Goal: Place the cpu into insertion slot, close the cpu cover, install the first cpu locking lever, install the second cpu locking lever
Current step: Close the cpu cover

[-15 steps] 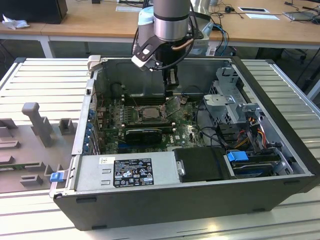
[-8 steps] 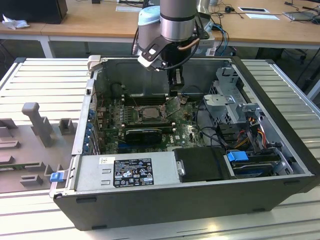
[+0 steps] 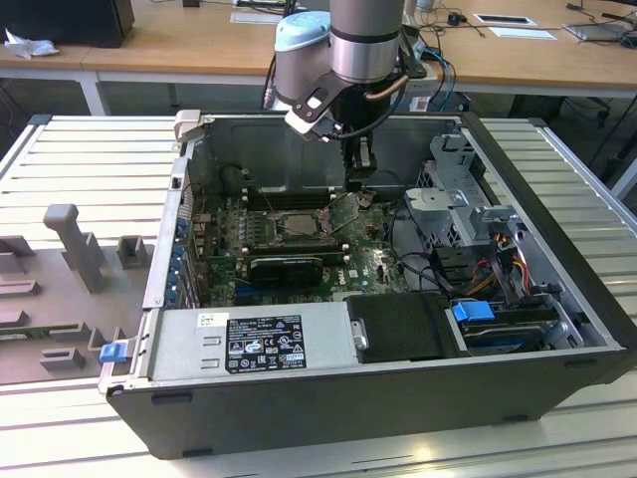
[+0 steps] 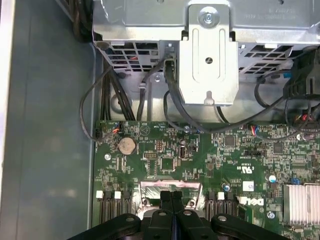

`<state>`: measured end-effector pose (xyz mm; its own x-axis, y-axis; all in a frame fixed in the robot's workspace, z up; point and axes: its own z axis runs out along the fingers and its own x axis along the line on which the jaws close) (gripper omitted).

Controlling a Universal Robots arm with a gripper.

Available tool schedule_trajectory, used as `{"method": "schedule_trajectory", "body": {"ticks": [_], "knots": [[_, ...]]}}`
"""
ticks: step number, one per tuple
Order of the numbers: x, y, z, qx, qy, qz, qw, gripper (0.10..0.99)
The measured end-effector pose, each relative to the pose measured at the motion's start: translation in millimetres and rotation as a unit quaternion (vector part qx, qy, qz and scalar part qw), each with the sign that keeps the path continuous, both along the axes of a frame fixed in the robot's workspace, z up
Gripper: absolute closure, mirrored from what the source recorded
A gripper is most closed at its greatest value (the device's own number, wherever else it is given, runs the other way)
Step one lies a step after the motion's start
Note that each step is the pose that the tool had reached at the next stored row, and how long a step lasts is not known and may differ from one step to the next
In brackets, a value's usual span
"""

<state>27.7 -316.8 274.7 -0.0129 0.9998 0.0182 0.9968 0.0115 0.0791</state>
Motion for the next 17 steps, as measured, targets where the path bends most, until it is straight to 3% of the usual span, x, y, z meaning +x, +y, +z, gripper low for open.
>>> {"method": "schedule_trajectory", "body": {"ticks": [14, 17], "knots": [[13.5, 0.0, -0.5, 0.0000, 0.0000, 0.000, 1.0000, 0.980], [23.7, 0.0, -5.7, 0.0000, 0.0017, 0.000, 1.0000, 0.980]]}}
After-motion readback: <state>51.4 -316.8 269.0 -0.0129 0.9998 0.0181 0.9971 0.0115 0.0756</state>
